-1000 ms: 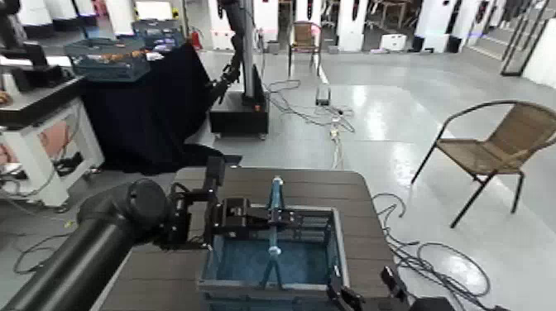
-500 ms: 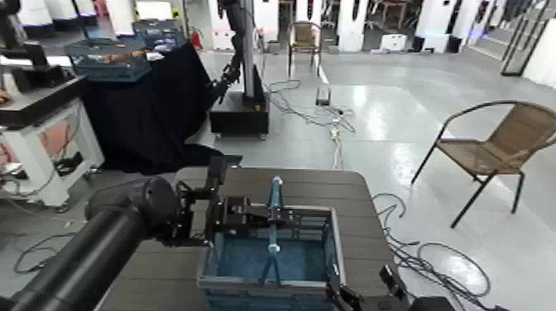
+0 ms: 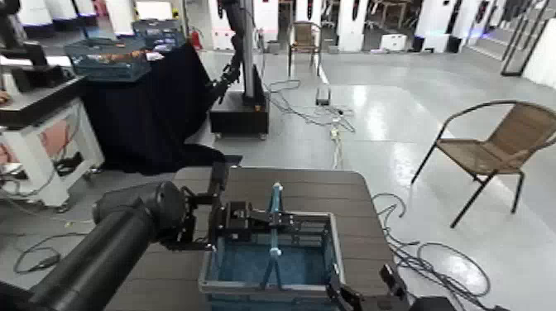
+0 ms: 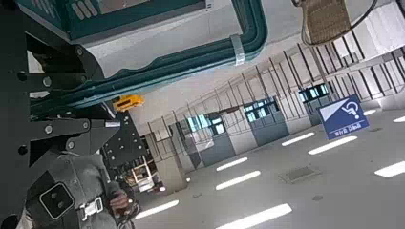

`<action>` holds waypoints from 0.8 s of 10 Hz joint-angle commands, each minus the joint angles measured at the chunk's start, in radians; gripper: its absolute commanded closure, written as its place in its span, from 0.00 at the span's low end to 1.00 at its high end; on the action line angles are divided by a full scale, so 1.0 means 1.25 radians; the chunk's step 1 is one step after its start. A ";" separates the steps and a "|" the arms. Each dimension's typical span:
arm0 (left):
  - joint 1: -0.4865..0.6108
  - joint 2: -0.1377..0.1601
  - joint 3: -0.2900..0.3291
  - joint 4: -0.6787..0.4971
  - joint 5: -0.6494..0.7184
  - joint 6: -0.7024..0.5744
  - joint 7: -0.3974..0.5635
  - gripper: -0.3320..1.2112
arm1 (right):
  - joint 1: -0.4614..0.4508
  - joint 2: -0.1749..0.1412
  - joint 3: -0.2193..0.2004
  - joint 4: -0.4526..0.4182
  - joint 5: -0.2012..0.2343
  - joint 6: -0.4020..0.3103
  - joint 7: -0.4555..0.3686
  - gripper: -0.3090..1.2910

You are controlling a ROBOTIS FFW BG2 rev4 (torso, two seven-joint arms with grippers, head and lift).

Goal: Place the crate on the table.

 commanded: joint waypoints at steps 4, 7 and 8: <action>-0.024 -0.023 0.012 0.085 -0.063 -0.036 -0.040 0.90 | -0.006 -0.004 0.006 0.003 -0.004 -0.007 0.000 0.28; -0.029 -0.026 0.018 0.098 -0.066 -0.057 -0.046 0.61 | -0.006 -0.004 0.007 0.005 -0.004 -0.008 0.000 0.28; -0.029 -0.027 0.020 0.098 -0.066 -0.066 -0.050 0.45 | -0.006 -0.004 0.007 0.005 -0.004 -0.008 0.000 0.28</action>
